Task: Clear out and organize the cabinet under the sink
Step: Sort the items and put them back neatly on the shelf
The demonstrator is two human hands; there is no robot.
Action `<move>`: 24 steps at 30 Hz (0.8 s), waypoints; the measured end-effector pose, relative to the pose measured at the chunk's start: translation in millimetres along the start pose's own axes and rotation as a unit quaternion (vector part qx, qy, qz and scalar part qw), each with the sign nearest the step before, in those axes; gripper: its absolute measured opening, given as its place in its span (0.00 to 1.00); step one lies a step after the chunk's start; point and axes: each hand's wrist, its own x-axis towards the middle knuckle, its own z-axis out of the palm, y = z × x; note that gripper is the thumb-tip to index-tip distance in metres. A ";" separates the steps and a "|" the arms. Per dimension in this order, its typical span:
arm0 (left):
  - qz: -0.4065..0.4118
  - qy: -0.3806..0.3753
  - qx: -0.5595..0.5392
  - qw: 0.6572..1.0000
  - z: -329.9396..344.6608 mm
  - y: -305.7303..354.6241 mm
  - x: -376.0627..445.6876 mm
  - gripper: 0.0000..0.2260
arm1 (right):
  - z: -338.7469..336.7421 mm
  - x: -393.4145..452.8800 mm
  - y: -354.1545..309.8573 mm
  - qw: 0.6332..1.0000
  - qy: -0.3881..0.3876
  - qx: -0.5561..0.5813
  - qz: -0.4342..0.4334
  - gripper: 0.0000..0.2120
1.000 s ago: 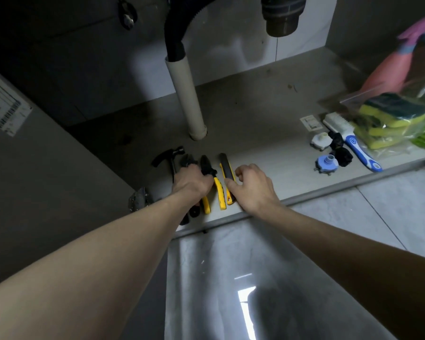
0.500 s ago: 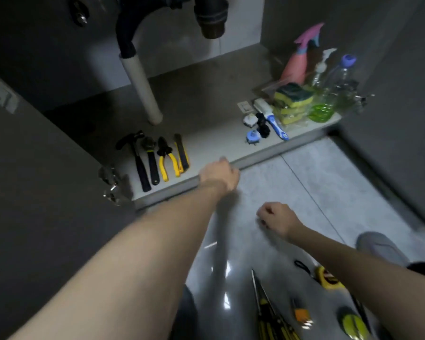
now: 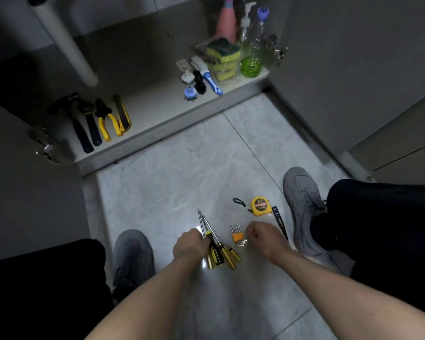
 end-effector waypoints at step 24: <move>-0.064 0.019 -0.119 0.991 46.1 -24.4 -2.0 0.06 | 76.6 -7.5 -20.3 0.997 -0.038 -0.045 -0.057 0.08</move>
